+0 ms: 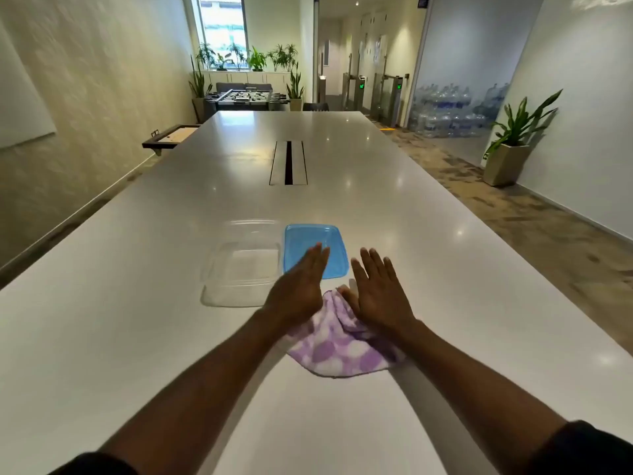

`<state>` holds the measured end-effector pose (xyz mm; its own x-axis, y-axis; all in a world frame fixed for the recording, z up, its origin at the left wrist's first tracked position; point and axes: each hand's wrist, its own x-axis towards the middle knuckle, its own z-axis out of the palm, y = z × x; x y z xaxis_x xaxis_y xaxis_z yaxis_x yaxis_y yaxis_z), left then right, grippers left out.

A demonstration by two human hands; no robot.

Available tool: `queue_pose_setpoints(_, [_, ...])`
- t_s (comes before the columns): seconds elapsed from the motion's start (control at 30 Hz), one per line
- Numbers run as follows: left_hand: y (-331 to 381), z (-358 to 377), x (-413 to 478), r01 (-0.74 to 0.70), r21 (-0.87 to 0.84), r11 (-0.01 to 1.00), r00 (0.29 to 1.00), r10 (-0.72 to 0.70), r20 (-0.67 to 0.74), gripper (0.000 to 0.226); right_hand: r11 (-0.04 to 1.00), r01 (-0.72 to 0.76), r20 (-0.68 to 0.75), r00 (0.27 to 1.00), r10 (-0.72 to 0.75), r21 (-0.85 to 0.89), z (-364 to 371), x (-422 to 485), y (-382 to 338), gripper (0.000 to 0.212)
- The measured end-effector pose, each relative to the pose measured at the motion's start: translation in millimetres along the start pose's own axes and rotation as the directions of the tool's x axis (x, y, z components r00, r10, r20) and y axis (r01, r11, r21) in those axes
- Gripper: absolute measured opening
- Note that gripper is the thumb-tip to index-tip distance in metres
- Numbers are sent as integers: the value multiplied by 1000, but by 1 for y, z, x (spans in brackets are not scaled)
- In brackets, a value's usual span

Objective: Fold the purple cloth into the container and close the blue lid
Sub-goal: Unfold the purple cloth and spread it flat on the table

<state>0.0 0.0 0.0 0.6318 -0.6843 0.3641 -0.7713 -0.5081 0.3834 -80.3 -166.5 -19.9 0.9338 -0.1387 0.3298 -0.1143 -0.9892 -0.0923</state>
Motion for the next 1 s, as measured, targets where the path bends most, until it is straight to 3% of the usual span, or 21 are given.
queue_pose_setpoints(0.2, [14, 37, -43, 252, -239, 938, 957, -205, 205, 44, 1000, -2, 106, 994, 4, -19, 15, -23, 8, 53])
queue_pose_setpoints(0.3, [14, 40, -43, 280, -138, 950, 950, -254, 181, 49, 998, -30, 82, 996, 26, 54, 10, -21, 12, 36])
queue_pose_setpoints(0.43, [7, 42, -46, 280, -143, 949, 936, -237, 262, 48, 974, -211, 158, 968, 196, 78, 12, -20, 22, 32])
queue_pose_setpoints(0.6, [-9, 49, -55, 256, 112, 960, 928, -277, 251, 66, 915, -378, 281, 901, 329, 141, 14, -11, 39, 29])
queue_pose_setpoints(0.73, [-17, 47, -65, 255, 137, 957, 927, -282, 248, 70, 830, -487, 328, 858, 396, 272, 6, -7, 59, 12])
queue_pose_setpoints(0.87, [-22, 38, -74, 299, 147, 943, 933, -321, 160, 73, 707, -548, 294, 837, 463, 448, -9, -5, 81, 33])
queue_pose_setpoints(1.0, [-24, 29, -79, 416, 110, 903, 897, -427, 113, 77, 544, -555, 274, 814, 512, 629, -18, -12, 99, 36])
